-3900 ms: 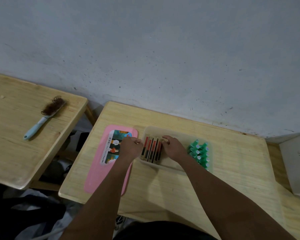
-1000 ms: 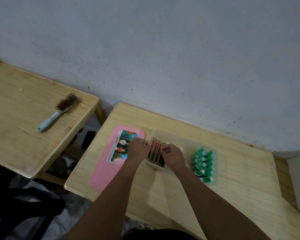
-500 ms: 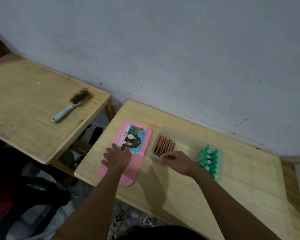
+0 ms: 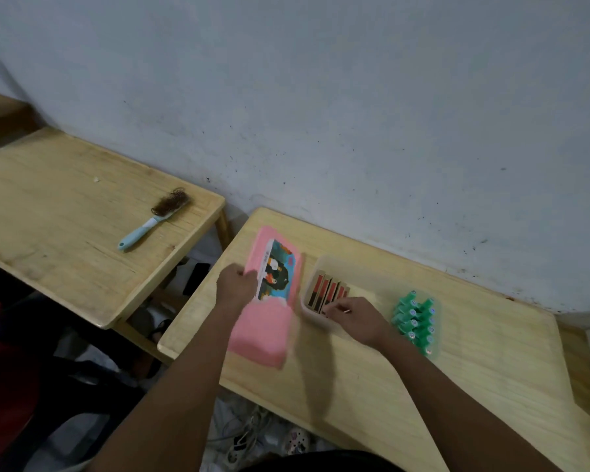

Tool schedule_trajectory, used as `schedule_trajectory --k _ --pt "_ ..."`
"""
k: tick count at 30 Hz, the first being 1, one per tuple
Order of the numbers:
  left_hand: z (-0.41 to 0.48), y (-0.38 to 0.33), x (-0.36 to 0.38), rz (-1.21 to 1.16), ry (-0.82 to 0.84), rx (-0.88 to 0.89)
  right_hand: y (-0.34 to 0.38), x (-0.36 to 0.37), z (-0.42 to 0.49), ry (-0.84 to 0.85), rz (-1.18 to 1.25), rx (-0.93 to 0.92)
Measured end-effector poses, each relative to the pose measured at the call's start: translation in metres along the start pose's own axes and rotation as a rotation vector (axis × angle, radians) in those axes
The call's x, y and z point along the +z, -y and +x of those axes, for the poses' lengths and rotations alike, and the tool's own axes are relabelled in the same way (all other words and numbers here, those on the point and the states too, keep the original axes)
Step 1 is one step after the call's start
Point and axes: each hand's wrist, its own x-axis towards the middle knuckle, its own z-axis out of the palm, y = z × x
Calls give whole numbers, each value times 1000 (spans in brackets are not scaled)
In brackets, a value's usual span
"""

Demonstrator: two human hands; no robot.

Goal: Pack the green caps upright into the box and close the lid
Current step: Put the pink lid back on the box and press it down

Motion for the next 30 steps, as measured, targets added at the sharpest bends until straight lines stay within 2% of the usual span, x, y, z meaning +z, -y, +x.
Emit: schedule_trajectory --k 2,5,7,10,12,13,16,18,20,23,27,30 --pt "-2 -30 -11 35 -61 194 10 -6 -1 -107 165 29" --pt "-17 -76 -26 -101 -175 324 28 -14 -4 -277 458 143" --pt "-30 -100 -28 -258 -210 361 35 -18 -6 -251 655 241" --pt "-43 -113 -12 -528 -55 249 35 -23 -10 -176 1085 176" --pt "-50 -106 7 -670 86 138 31 -31 -15 -315 1351 54" --pt "-53 -102 17 -746 150 88 28 -38 -19 -406 1394 27" --pt "-59 -92 40 -911 301 -55 8 -62 -35 -546 1186 38" --pt "-52 -85 51 -958 293 -113 -15 -79 -46 -557 994 61" --pt "-42 -79 55 -914 206 -151 -38 -94 -55 -564 871 106" --pt "-30 -67 58 -620 153 -140 -64 -102 -58 -588 651 211" --pt "-22 -41 69 10 177 118 -78 -95 -40 -674 430 255" --pt "-26 -28 77 192 180 152 -83 -86 -25 -689 245 278"
